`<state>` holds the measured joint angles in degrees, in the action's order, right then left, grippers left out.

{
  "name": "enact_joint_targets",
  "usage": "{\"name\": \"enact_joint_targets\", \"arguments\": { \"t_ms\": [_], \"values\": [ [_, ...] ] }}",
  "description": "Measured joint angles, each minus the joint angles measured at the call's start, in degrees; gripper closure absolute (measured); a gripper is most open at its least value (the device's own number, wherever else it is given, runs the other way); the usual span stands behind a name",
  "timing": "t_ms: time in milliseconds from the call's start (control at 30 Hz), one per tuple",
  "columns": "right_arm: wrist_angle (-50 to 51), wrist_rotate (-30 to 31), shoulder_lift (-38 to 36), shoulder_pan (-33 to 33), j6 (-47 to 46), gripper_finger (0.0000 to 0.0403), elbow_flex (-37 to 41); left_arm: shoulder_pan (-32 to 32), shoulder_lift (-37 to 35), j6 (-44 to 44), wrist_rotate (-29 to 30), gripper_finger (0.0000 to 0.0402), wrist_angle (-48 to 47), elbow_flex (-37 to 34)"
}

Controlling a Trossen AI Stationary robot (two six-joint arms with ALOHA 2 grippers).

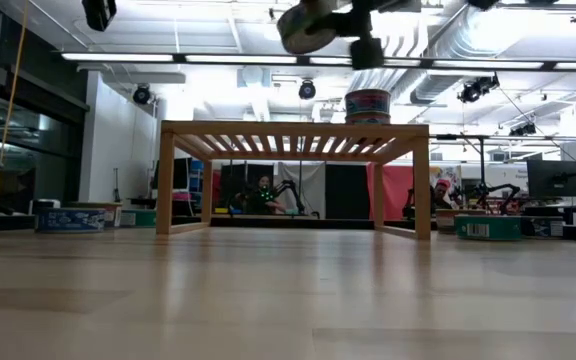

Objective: Stack canned seafood by type on shelf
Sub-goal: Put the green tuna can on the shelf

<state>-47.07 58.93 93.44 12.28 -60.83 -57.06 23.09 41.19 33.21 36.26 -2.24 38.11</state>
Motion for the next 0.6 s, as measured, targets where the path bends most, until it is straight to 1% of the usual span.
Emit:
{"name": "enact_joint_targets", "arguments": {
  "t_ms": [67, 167, 267, 333, 433, 500, 600],
  "values": [
    [4.7, -0.9, 0.9, -3.2, 0.3, 0.0296, -3.6, -0.6, 0.0, -0.1, 0.1, 0.0401, 0.6, 0.0],
    [16.2, -3.1, 1.6, -6.8, -1.9, 0.0296, -8.7, -1.3, 0.0, -2.6, 0.1, 0.0401, 0.8, 0.0],
    [26.7, -4.5, 1.6, -9.0, -2.6, 0.0296, -12.8, -1.6, 0.0, -5.4, 0.0, 0.0401, 0.8, 0.0],
    [30.2, -4.4, 1.6, -10.0, -2.1, 0.0296, -14.6, -1.6, -0.1, -6.5, -0.2, 0.0401, 0.8, 0.0],
    [31.8, -5.2, 1.6, -11.2, 0.9, 0.0296, -16.0, -1.5, -1.4, -8.8, -4.1, 0.0401, 0.4, 0.0],
    [32.7, -7.2, 1.1, -11.8, 4.4, 0.0296, -16.5, -1.6, -2.9, -10.8, -7.6, 0.0401, -1.0, 0.0],
    [38.3, -8.2, -1.1, -12.4, 5.4, 0.0296, -17.3, -2.2, -5.8, -12.4, -10.9, 0.0401, -3.5, 0.0]
  ]
}}
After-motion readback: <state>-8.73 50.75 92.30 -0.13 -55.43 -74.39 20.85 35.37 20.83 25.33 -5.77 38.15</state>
